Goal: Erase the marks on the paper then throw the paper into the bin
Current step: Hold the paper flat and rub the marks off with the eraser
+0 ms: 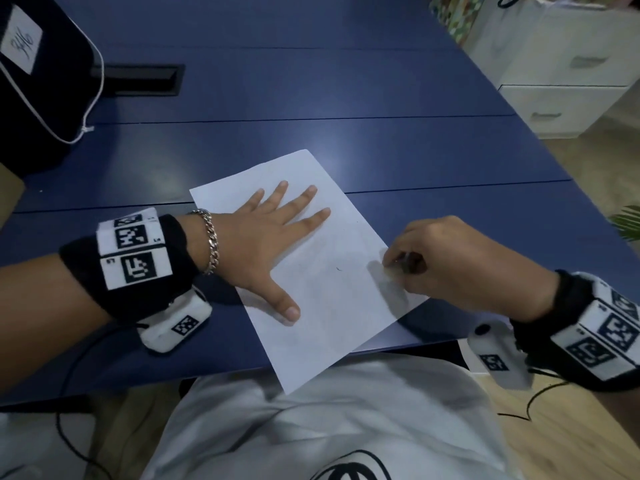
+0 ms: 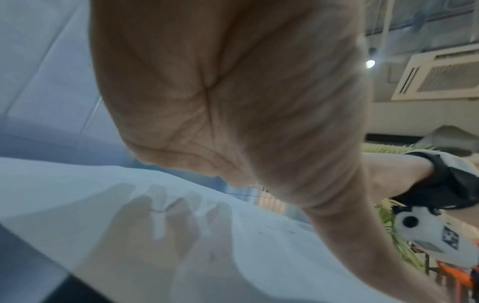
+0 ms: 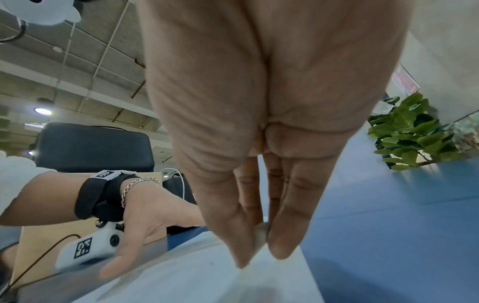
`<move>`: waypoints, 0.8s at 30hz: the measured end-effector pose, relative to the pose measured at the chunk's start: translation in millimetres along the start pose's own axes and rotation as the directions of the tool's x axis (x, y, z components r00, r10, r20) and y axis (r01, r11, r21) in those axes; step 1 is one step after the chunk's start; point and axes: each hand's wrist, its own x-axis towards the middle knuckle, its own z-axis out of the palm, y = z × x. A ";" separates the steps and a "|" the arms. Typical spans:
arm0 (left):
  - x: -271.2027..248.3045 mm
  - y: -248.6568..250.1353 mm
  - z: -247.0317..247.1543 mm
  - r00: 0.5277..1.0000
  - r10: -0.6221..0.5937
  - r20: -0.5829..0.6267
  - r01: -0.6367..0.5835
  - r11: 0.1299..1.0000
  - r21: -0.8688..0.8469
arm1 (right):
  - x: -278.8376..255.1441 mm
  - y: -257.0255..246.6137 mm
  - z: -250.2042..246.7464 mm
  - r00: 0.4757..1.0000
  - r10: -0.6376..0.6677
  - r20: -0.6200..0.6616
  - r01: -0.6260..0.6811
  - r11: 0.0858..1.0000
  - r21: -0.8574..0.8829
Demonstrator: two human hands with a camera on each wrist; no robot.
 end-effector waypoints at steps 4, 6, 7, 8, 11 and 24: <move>14.8 23.3 0.7 0.999 0.008 0.041 -0.008 1.000 0.003 | 26.4 -15.9 -5.3 0.997 -0.058 0.042 0.061 0.996 -0.063; 21.4 28.2 3.0 0.998 -0.008 0.059 0.008 1.000 -0.009 | 40.7 -20.5 -5.0 0.998 -0.054 0.036 0.059 0.989 -0.139; 23.2 29.5 3.7 0.998 -0.019 0.063 0.020 1.000 -0.021 | 45.3 -22.0 -5.0 0.999 -0.039 0.027 0.043 0.985 -0.167; 24.4 30.3 4.1 0.997 -0.027 0.066 0.029 0.999 -0.026 | 47.6 -22.7 -3.9 1.000 -0.026 0.017 0.029 0.983 -0.181; 25.9 31.8 5.3 0.996 -0.044 0.074 0.045 0.999 -0.020 | 39.2 -31.1 6.2 0.997 -0.070 0.043 0.078 0.975 -0.206; 25.1 37.6 1.4 0.990 -0.080 0.119 0.079 0.997 0.010 | 28.4 -22.5 4.8 0.989 -0.099 0.111 0.118 0.976 -0.184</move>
